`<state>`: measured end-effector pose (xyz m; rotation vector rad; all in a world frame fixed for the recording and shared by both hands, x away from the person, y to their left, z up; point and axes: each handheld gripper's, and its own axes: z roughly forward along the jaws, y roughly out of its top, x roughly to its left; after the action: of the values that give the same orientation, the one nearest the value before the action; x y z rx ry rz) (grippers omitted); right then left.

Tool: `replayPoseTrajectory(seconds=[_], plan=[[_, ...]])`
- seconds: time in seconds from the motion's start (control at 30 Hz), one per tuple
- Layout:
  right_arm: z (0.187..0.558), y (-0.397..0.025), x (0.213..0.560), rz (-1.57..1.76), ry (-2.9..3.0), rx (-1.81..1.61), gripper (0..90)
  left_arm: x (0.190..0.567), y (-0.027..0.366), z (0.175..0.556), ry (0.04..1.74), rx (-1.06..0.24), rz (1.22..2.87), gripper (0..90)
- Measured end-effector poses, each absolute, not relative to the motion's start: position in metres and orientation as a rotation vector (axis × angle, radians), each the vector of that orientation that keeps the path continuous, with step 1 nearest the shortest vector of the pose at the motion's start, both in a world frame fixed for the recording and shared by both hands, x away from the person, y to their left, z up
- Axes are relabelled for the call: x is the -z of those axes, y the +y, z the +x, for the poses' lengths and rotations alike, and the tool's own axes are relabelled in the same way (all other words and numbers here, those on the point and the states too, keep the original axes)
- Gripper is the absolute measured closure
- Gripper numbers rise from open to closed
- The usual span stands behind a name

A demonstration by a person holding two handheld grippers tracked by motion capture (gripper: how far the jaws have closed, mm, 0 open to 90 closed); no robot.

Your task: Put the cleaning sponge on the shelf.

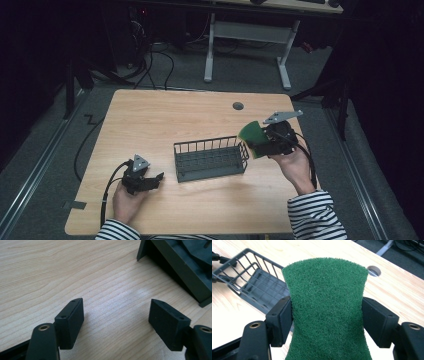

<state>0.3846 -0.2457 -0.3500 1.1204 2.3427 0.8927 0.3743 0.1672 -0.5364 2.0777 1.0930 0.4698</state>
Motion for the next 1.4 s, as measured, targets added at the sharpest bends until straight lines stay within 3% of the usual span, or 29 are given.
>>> replayPoseTrajectory(seconds=[0.27,0.67,1.4], plan=[[0.397,-0.213,0.348,1.054,2.384,-0.881,29.7,0.536,0.167,0.374,1.092,-0.469,2.078,28.8],[0.42,-0.175,0.372,1.043,2.419,-0.82,29.6,0.536,0.167,0.374,1.091,-0.468,2.079,28.5],[0.429,-0.164,0.407,1.087,2.441,-0.743,29.2,0.536,0.167,0.374,1.091,-0.468,2.08,28.2]])
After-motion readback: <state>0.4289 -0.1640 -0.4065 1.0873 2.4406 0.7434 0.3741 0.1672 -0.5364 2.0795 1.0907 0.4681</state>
